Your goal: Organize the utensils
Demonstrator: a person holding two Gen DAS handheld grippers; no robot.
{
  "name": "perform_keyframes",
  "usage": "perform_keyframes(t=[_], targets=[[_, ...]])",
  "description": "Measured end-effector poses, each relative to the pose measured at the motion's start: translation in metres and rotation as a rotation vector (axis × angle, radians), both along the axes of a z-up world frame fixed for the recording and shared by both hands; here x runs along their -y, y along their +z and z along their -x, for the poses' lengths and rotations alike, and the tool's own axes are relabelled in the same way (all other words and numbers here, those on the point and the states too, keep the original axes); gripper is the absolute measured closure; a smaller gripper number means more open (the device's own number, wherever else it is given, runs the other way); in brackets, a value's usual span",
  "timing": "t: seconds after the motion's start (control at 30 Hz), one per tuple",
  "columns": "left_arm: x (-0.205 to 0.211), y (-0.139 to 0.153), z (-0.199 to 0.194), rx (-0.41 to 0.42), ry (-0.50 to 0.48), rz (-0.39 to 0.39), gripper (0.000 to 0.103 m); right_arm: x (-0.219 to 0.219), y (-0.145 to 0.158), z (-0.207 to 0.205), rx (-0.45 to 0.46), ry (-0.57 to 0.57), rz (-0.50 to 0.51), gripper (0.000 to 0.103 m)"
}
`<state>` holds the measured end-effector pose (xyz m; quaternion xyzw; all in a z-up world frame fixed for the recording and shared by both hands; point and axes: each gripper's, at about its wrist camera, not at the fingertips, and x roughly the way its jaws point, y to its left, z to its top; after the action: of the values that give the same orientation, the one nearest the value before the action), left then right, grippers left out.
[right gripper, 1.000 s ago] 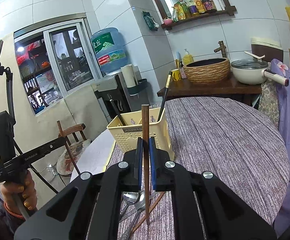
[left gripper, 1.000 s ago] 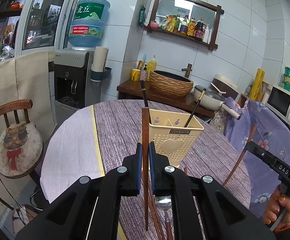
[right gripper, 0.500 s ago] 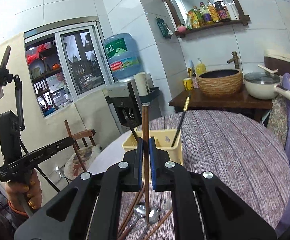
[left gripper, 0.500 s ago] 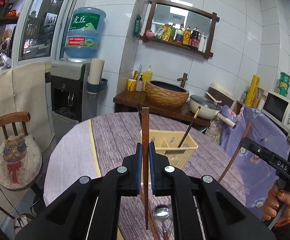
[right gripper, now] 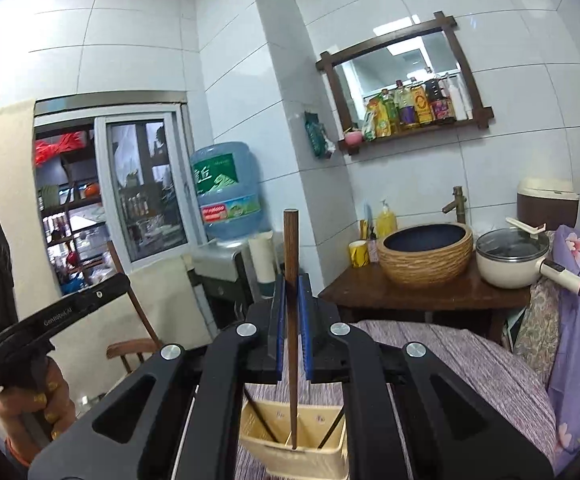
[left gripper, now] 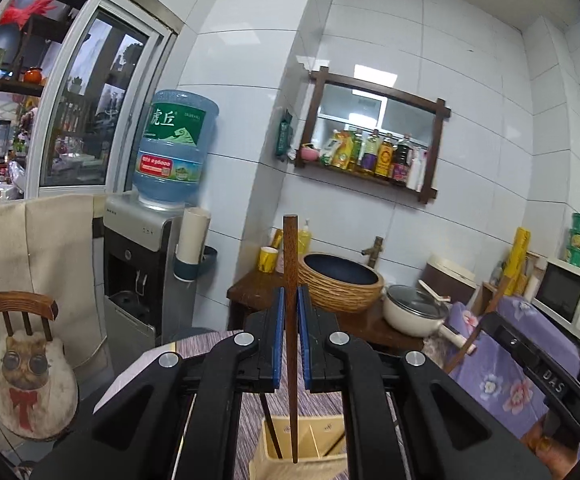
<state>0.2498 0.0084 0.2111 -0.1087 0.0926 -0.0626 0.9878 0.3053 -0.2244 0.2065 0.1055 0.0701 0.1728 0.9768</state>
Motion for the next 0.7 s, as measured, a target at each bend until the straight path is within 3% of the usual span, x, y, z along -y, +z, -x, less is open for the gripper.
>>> perform_keyframes(t=[0.1, 0.47, 0.7], targets=[[0.009, -0.012, -0.017, -0.011, 0.024, -0.003, 0.095, -0.008, -0.009, -0.014, -0.007, -0.026, 0.014, 0.095], [0.017, -0.087, -0.045, -0.152, 0.042, -0.022, 0.095, -0.018, -0.087, -0.048, -0.163, -0.035, 0.005, 0.095], [0.01, -0.116, -0.054, -0.226, 0.05, -0.007, 0.095, -0.014, -0.108, -0.052, -0.208, -0.048, -0.006, 0.095]])
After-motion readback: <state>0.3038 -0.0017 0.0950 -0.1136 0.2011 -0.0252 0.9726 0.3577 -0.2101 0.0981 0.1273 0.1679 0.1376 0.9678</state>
